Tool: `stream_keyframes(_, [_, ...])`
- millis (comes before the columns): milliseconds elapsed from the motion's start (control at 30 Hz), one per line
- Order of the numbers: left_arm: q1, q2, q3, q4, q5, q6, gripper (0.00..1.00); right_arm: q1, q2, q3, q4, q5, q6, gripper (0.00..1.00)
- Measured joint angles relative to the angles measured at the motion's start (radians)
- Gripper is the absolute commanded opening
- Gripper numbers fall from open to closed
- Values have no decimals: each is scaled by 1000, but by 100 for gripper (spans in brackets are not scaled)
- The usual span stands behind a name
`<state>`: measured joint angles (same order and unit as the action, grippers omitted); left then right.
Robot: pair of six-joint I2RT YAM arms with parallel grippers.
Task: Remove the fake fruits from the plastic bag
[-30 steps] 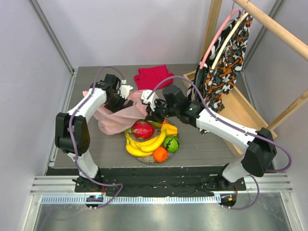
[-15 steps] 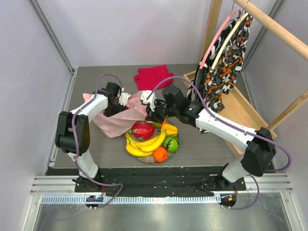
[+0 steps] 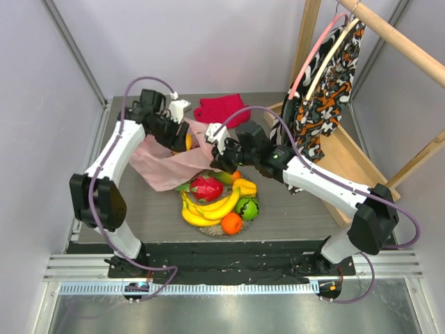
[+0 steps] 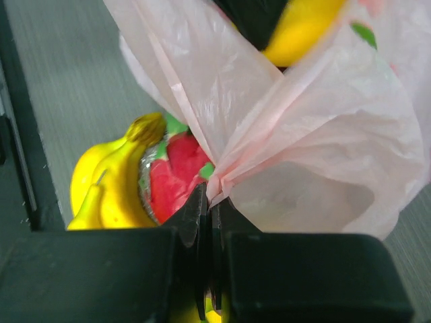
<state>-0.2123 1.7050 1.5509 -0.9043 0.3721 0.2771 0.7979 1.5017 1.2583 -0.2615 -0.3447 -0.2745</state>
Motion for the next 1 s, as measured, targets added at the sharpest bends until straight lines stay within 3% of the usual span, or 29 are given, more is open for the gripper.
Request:
stream_keyframes(133, [0,-73,124,-72,131,-4,19,-56,47,41,31,29,51,1])
stream_keyframes(467, [-9,-223,232,-122,341,-95,22,-219,227,182,89,64,180,1])
stream_keyframes(567, [-63,-280,200,-128,364,-85,23,-249,270,212,93,63,219,1])
stream_keyframes(733, [-264,-368,27,-151,353,-25,23,-270,300,229,97,54,266,1])
stream_keyframes(833, [-337,-344,-41,-163,308,1,25,-267,300,229,103,41,280,1])
stream_keyframes(1000, [-364,-227,-45,-122,252,-31,25,-262,281,196,121,34,282,1])
